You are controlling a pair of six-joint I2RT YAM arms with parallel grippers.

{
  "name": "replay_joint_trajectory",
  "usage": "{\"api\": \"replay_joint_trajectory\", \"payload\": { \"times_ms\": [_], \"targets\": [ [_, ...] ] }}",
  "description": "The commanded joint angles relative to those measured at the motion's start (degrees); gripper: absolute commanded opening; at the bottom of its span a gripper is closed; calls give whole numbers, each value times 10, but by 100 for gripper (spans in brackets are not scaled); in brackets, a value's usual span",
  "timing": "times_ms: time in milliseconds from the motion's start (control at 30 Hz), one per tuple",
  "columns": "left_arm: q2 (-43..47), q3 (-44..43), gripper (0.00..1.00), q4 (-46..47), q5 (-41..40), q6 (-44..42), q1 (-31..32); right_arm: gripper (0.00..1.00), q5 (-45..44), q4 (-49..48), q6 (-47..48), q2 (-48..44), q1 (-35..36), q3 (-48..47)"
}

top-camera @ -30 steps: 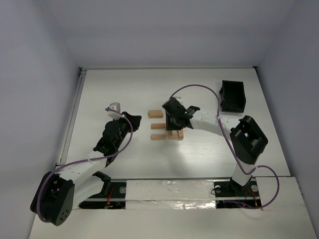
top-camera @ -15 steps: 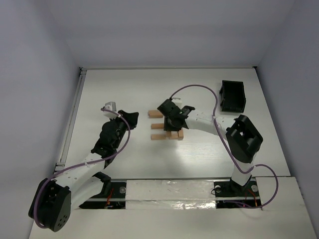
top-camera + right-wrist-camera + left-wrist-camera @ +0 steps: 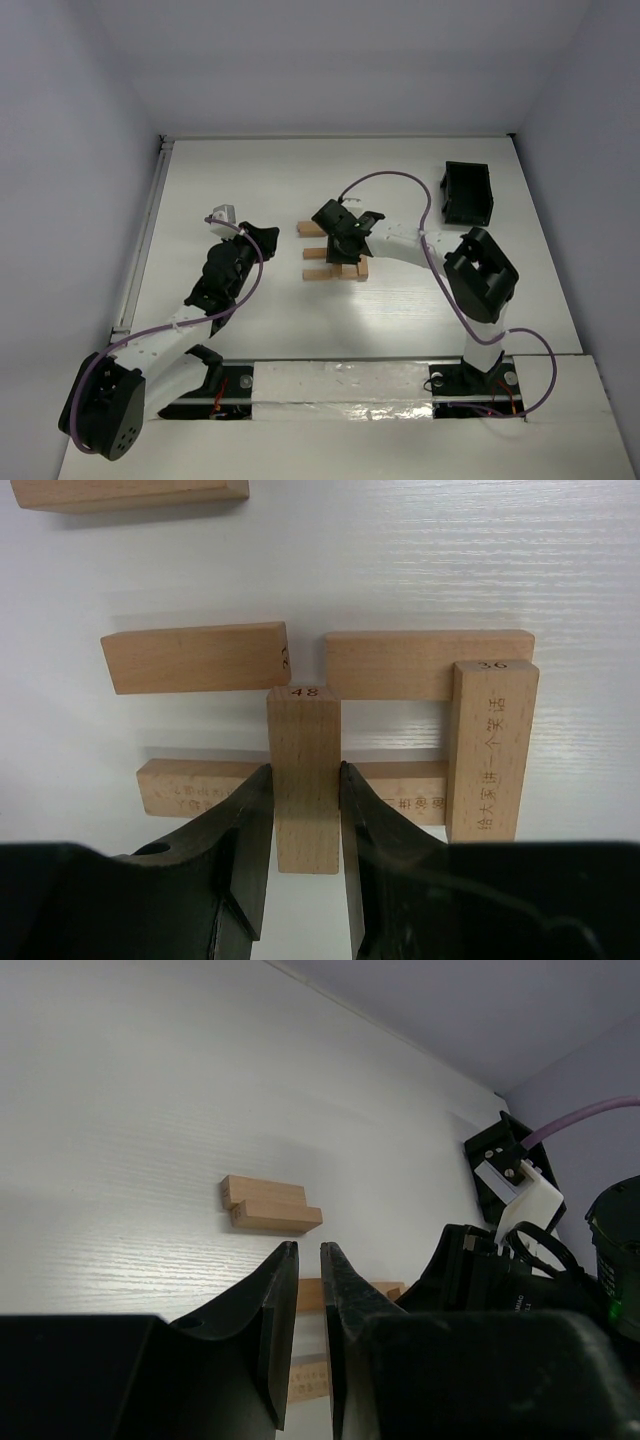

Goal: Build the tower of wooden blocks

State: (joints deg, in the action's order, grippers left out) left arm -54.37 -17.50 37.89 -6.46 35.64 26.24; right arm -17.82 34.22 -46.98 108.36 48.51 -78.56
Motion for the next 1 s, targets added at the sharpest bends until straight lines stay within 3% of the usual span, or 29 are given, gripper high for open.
{"api": "replay_joint_trajectory", "payload": {
  "times_ms": [0, 967],
  "targets": [
    [8, -10, 13, 23, 4, -3, -2, 30, -15, 1, -5, 5, 6, -30],
    [-1, -14, 13, 25, 14, -3, -2, 31, -23, 9, 17, 34, 6, -48]
  ]
}}
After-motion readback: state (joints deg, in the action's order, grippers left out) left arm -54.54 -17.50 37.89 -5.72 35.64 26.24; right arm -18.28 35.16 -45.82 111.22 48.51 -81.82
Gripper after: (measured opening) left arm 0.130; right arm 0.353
